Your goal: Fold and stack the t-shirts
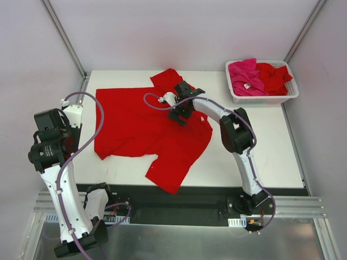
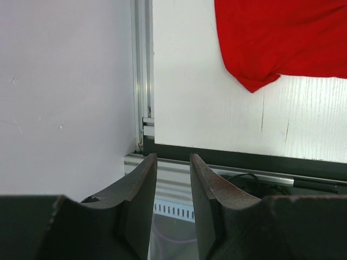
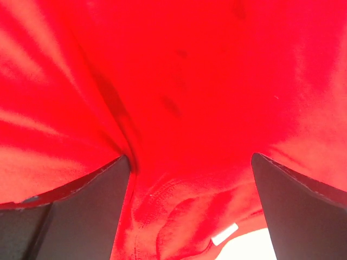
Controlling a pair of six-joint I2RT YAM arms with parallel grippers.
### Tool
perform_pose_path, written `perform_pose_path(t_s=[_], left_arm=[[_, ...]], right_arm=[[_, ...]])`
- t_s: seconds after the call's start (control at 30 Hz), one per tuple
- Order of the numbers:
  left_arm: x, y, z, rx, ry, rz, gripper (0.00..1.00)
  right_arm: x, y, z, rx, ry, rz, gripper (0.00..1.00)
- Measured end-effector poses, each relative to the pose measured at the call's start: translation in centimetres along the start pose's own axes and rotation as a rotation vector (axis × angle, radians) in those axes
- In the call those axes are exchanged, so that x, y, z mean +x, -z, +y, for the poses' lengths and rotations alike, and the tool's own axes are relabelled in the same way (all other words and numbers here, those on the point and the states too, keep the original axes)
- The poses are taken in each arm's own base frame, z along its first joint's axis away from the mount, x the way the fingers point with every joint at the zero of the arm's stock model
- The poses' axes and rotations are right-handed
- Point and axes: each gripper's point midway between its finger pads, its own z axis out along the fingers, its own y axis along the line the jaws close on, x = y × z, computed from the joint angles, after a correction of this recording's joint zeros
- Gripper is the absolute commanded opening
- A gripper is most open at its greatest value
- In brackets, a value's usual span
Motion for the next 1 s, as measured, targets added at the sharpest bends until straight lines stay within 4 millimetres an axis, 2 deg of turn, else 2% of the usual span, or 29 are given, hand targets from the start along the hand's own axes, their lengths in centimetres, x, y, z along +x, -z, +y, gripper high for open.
perform_pose_path(t_s=[0.13,0.23,0.33,0.43,0.53,0.63,0.77,1.0], left_arm=[[-0.4,0.1,0.0,0.004,0.02,-0.009,0.31],[-0.6,0.3,0.0,0.002,0.029,-0.019,0.31],[-0.7,0.4,0.1,0.0,0.033,-0.023,0.31],[-0.8,0.5,0.1,-0.002,0.037,-0.028,0.31],[-0.9,0.5,-0.1,0.005,0.045,-0.031,0.31],[-1.0,0.6,-0.1,0.005,0.051,-0.034,0.32],[-1.2,0.8,0.0,0.001,0.056,-0.042,0.32],[-1.3,1.5,0.1,-0.003,0.058,-0.05,0.31]], right_arm=[[0.4,-0.1,-3.3,0.069,0.031,0.024,0.96],[0.6,-0.1,-4.8,0.092,0.049,0.04,0.96],[0.6,0.0,-5.2,0.081,0.054,0.051,0.96],[0.8,0.5,-4.5,0.04,0.055,0.052,0.96],[0.6,1.4,-4.3,0.019,0.058,0.046,0.96],[-0.4,2.8,-5.2,0.041,0.055,0.016,0.96],[-1.0,4.0,-7.9,0.115,0.031,-0.027,0.96],[0.9,4.0,-11.6,0.221,-0.005,0.009,0.96]])
